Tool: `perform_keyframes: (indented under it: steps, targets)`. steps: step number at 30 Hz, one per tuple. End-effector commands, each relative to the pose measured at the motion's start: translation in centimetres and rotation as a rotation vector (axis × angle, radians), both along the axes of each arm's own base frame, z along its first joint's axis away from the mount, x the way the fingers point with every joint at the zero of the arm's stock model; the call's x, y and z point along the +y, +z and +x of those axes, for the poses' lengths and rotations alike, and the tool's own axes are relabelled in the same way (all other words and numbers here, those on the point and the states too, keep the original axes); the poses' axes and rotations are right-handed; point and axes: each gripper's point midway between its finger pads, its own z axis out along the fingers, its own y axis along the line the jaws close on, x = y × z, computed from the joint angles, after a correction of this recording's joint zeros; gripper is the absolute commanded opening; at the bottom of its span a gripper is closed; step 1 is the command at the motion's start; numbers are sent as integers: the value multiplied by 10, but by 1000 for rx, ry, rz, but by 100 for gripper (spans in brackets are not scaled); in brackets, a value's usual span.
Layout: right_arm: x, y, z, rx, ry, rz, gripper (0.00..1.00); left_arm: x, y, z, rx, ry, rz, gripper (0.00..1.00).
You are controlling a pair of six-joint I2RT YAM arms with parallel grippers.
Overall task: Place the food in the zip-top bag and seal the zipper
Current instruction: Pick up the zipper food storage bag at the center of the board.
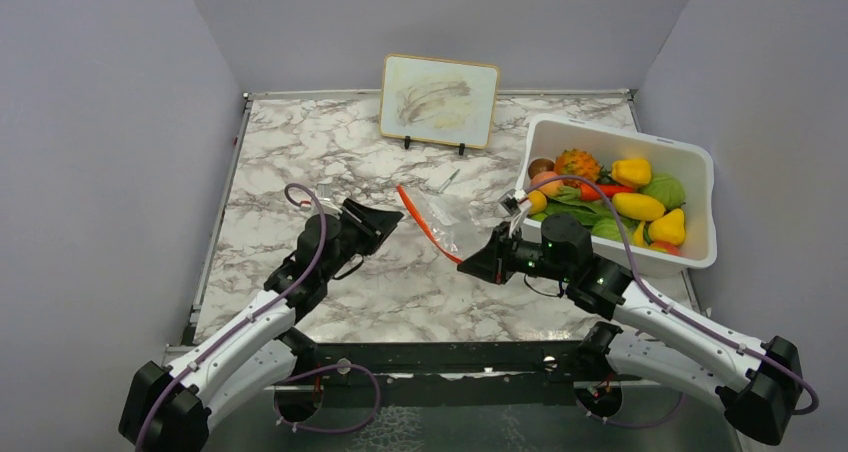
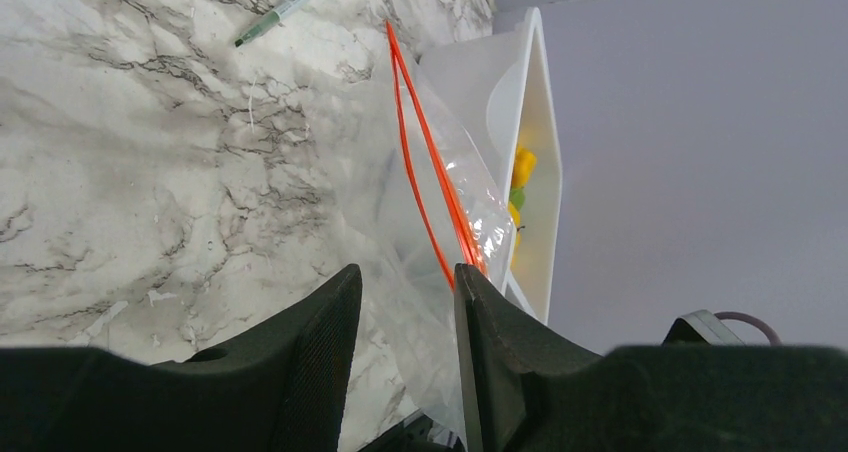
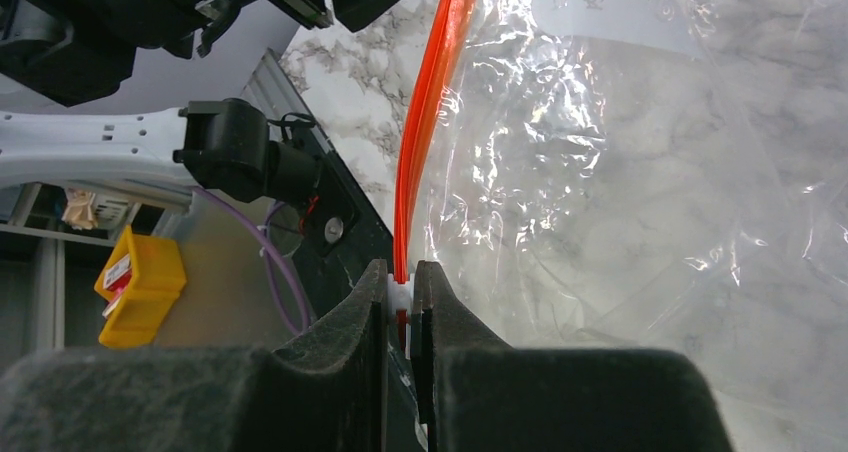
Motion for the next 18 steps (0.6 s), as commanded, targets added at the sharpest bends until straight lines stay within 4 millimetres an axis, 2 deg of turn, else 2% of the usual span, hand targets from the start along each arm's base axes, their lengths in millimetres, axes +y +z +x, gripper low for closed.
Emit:
perform_keyframes:
  steps: [1,18]
  targets:
    - [6,6,-5,-14,43,32,1,-10,1,-1,15,-52,-81,41]
    - [9,9,-11,-14,77,54,1,-14,-9,11,52,-58,-103,40]
